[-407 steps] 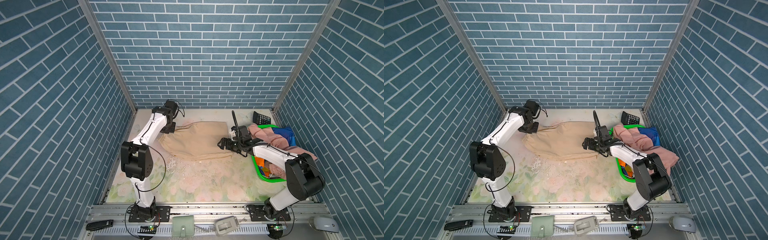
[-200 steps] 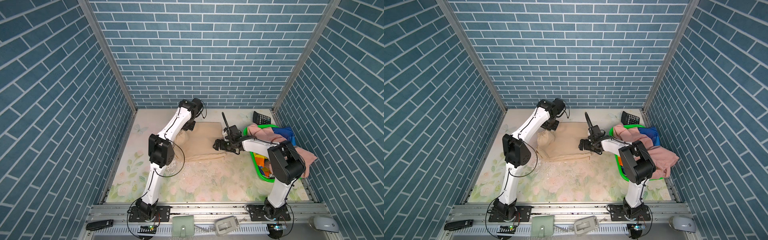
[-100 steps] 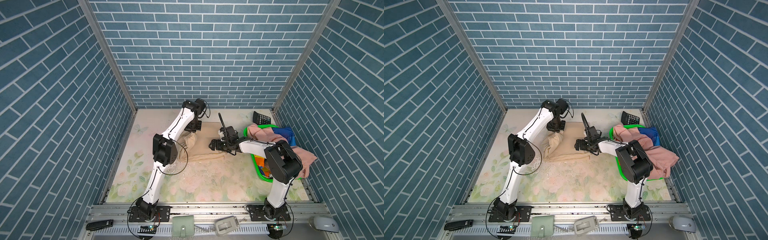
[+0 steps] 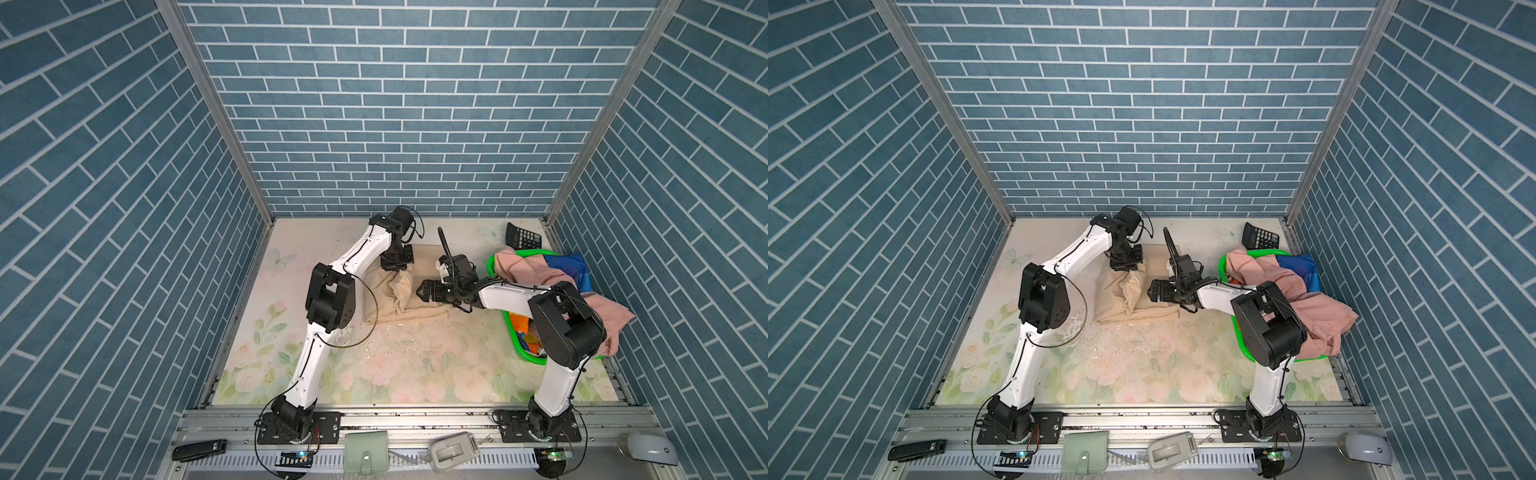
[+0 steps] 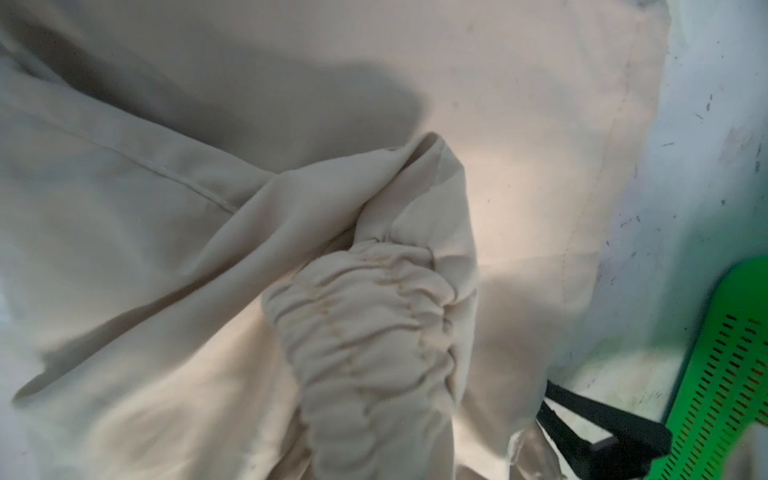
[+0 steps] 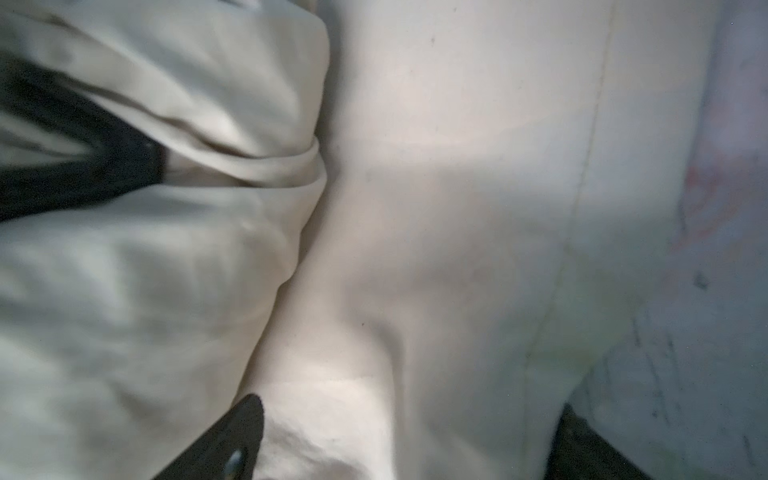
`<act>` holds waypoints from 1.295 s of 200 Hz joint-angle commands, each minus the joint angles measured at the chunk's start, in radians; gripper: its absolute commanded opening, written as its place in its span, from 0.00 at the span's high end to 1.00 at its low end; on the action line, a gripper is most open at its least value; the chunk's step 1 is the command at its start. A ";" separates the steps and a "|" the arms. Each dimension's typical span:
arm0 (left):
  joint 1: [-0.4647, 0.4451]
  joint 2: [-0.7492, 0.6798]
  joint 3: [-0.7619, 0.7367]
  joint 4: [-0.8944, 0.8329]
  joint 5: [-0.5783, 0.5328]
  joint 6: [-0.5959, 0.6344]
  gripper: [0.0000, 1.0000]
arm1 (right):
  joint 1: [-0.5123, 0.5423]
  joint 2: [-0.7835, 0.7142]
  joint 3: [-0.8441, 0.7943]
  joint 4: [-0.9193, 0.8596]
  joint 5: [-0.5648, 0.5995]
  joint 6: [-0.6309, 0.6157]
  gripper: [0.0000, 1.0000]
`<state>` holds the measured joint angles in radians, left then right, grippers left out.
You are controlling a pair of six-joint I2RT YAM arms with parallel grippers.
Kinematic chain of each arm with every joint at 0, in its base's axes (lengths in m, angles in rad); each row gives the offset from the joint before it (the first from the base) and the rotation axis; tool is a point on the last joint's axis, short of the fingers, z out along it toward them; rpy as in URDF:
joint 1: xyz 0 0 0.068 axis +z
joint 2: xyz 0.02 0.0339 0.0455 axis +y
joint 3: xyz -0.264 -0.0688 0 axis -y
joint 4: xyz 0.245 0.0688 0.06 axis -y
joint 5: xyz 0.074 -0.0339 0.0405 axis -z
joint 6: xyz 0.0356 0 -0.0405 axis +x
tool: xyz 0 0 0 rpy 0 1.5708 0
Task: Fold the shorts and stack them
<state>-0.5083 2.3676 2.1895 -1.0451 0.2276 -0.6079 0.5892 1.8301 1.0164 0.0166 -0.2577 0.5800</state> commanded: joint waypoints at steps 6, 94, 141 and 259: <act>-0.001 -0.091 -0.106 0.219 0.061 -0.083 0.99 | 0.009 -0.062 -0.061 -0.117 -0.026 0.040 0.01; 0.049 -0.401 -0.337 0.543 0.119 -0.086 0.00 | 0.080 -0.268 -0.007 -0.302 0.213 -0.041 0.01; 0.157 -0.712 -0.755 0.708 0.103 -0.106 0.00 | 0.125 -0.089 0.162 -0.355 0.268 -0.017 0.01; 0.095 -0.670 -1.134 1.159 0.266 -0.368 0.00 | 0.107 0.035 0.236 -0.402 0.354 -0.029 0.43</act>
<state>-0.3759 1.6432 1.0771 -0.0357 0.4671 -0.8932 0.7113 1.9034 1.2835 -0.3801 0.0830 0.5533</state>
